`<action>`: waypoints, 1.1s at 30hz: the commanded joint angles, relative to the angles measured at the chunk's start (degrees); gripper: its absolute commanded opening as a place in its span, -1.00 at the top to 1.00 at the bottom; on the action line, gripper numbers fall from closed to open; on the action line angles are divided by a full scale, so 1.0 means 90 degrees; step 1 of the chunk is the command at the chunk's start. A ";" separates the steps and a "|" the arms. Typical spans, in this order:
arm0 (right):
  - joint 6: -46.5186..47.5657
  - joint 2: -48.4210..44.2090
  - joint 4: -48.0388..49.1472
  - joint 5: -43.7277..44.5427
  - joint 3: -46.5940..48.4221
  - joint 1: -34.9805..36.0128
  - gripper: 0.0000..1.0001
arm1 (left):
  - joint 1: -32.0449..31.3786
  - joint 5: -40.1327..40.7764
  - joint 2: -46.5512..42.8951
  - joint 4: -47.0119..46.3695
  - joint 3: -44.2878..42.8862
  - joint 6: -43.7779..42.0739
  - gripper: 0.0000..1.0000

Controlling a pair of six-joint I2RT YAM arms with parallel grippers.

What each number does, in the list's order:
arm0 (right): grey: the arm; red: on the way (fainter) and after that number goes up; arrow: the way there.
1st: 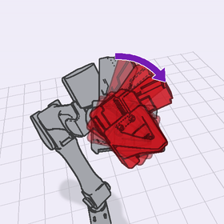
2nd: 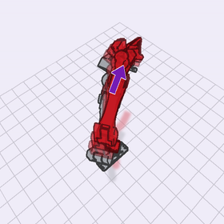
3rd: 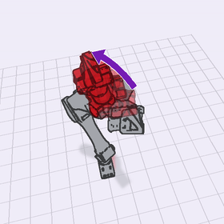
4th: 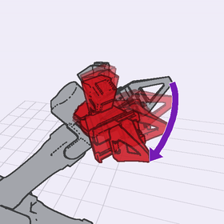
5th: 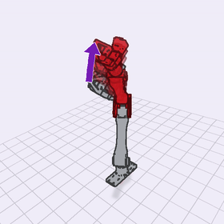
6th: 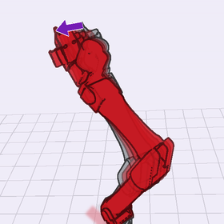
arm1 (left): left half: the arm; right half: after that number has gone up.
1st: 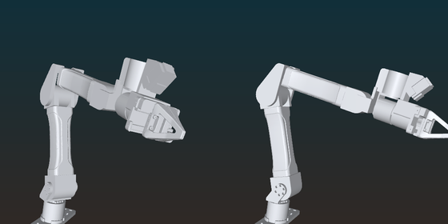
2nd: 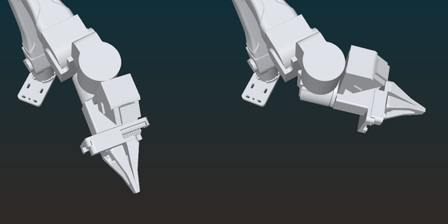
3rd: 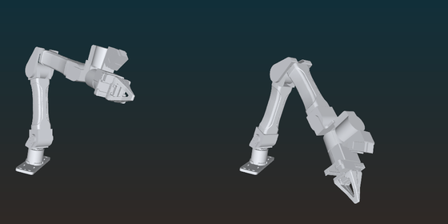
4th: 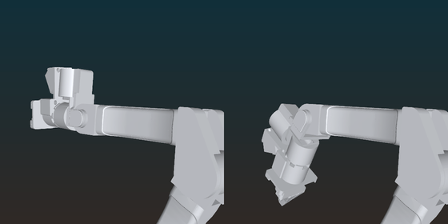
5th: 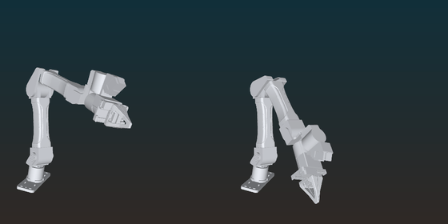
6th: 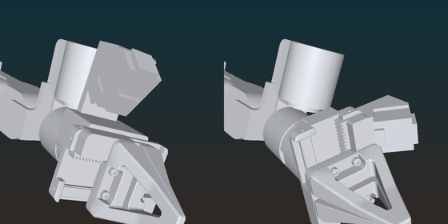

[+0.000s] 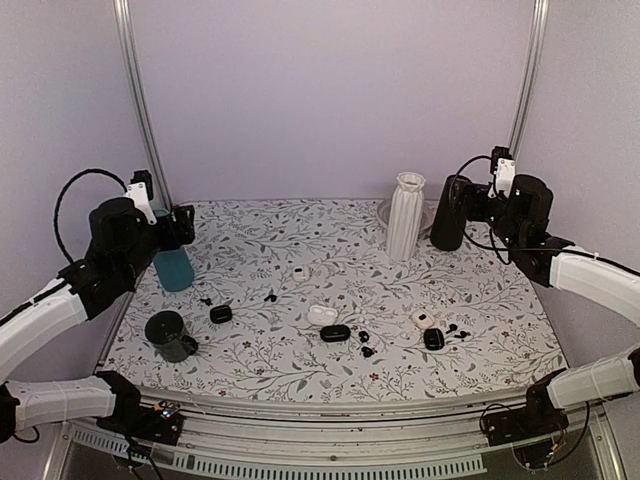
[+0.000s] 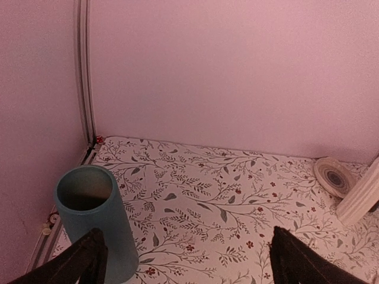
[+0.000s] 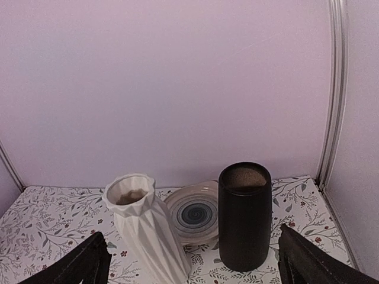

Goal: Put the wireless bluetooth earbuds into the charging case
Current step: Pick up the charging case from the center of the board.

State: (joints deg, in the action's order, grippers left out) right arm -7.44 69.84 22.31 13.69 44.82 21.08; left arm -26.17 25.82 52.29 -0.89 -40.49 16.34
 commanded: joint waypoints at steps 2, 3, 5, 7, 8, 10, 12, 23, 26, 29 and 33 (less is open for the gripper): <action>-0.0609 0.0022 -0.1597 0.0664 0.0839 -0.0017 -0.98 | -0.0028 -0.0957 -0.0190 0.0547 -0.0327 0.0223 -0.92; -0.0727 0.0004 -0.1713 0.0654 0.0895 -0.0018 -0.98 | -0.0038 -0.1161 -0.0111 0.0555 -0.0363 0.0279 -0.92; -0.0915 -0.0063 -0.1764 0.0628 0.0873 -0.0018 -0.98 | -0.0078 -0.1440 0.0051 0.0489 -0.0362 0.0395 -0.92; -0.1122 -0.0133 -0.1909 0.0138 0.0885 -0.0045 -0.98 | -0.0153 -0.1692 0.0211 0.0285 -0.0279 0.0483 -0.92; -0.1196 -0.0158 -0.2052 -0.0204 0.0945 -0.0047 -0.98 | -0.0232 -0.1801 0.0298 0.0146 -0.0239 0.0489 -0.92; -0.1397 -0.0165 -0.2449 -0.0617 0.1090 -0.0047 -0.98 | -0.0496 -0.1900 0.0573 0.0035 -0.0281 0.0487 -0.92; -0.1799 -0.0110 -0.2954 -0.0851 0.1238 -0.0014 -0.98 | -0.0738 -0.1980 0.0882 0.0058 -0.0415 0.0580 -0.92; -0.2833 -0.0676 -0.3975 -0.1611 0.0368 0.0138 -0.98 | -0.1487 -0.2386 0.2317 -0.0719 -0.0461 0.1332 -0.92; -0.2922 -0.0817 -0.4161 -0.1659 0.0223 0.0122 -0.98 | -0.1762 -0.2371 0.2696 -0.1035 -0.0495 0.1458 -0.92; -0.2931 -0.0763 -0.4448 -0.1720 0.0206 -0.0012 -0.98 | -0.2103 -0.2042 0.3127 -0.1253 -0.0628 0.1550 -0.92; -0.2789 -0.0521 -0.4906 -0.1959 0.0252 -0.0060 -0.98 | -0.2456 -0.1559 0.3710 -0.1046 -0.1112 0.1629 -0.92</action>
State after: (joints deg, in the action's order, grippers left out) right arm -32.49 63.64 -16.49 -1.08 47.24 21.06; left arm -45.36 7.18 82.15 -9.10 -46.02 29.39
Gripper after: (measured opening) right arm 0.989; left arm 0.960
